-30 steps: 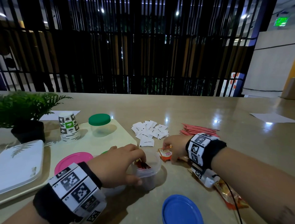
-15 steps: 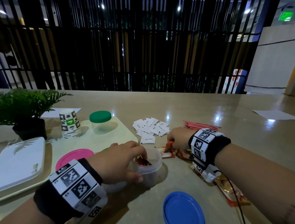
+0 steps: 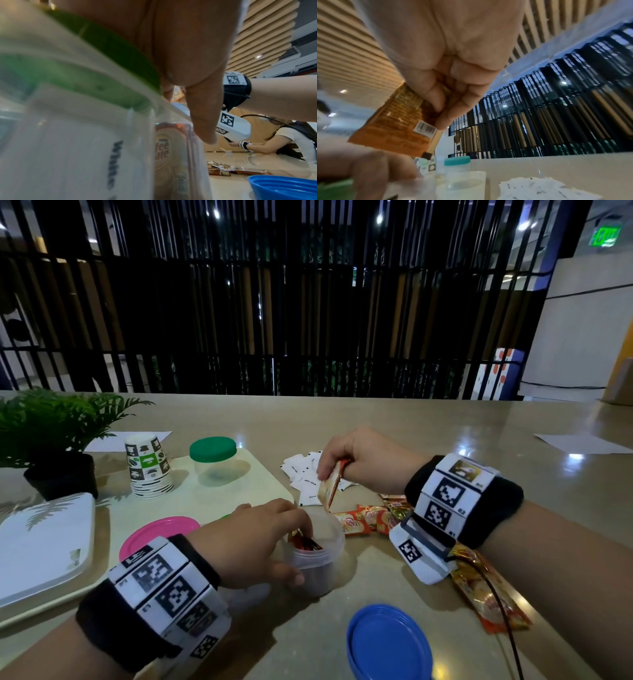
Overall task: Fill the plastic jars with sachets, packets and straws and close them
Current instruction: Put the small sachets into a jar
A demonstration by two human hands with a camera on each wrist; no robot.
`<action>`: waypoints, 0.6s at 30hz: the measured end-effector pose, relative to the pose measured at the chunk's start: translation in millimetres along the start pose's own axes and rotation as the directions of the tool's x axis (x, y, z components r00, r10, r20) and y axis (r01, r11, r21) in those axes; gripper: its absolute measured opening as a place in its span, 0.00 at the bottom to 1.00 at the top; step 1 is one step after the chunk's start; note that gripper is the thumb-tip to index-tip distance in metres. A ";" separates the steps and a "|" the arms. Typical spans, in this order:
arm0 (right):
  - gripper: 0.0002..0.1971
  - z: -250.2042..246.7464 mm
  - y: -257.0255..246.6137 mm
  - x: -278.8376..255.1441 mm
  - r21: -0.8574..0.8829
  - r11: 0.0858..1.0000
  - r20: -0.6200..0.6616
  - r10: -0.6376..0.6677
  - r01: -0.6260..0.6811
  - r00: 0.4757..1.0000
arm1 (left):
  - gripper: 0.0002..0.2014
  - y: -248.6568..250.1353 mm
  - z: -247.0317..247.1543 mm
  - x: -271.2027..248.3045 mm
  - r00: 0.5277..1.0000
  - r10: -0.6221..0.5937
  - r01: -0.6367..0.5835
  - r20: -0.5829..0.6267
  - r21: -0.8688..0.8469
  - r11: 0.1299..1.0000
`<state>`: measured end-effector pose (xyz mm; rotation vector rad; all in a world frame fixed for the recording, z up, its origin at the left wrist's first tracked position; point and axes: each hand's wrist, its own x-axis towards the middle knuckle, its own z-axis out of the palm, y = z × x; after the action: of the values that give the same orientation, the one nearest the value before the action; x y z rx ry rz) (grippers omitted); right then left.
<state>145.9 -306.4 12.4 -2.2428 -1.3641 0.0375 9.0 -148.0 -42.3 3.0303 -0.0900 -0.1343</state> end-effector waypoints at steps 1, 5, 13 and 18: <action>0.17 2.8 -6.1 -0.8 -0.080 0.996 0.053 -0.045 0.049 0.998 | 0.28 0.0 0.0 -0.1 1.000 -0.001 0.001 -0.003 -0.001 1.000; 0.19 14.2 -16.9 -2.3 -0.301 0.944 0.198 -0.074 0.133 0.977 | 0.28 0.7 -0.1 -0.1 1.000 0.006 -0.006 -0.010 0.008 1.000; 0.20 24.4 -14.0 0.6 -0.385 0.909 0.235 -0.073 0.161 0.969 | 0.28 0.1 0.2 0.3 1.000 0.001 -0.001 -0.005 0.013 1.000; 0.19 19.2 -14.4 3.0 -0.390 0.898 0.207 -0.127 0.201 0.970 | 0.29 0.3 0.0 0.7 1.000 -0.003 0.003 0.003 0.004 1.000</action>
<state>130.1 -290.8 2.7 -2.4978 -1.7943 -0.1230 9.6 -148.4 -42.3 3.0343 -0.0864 -0.1385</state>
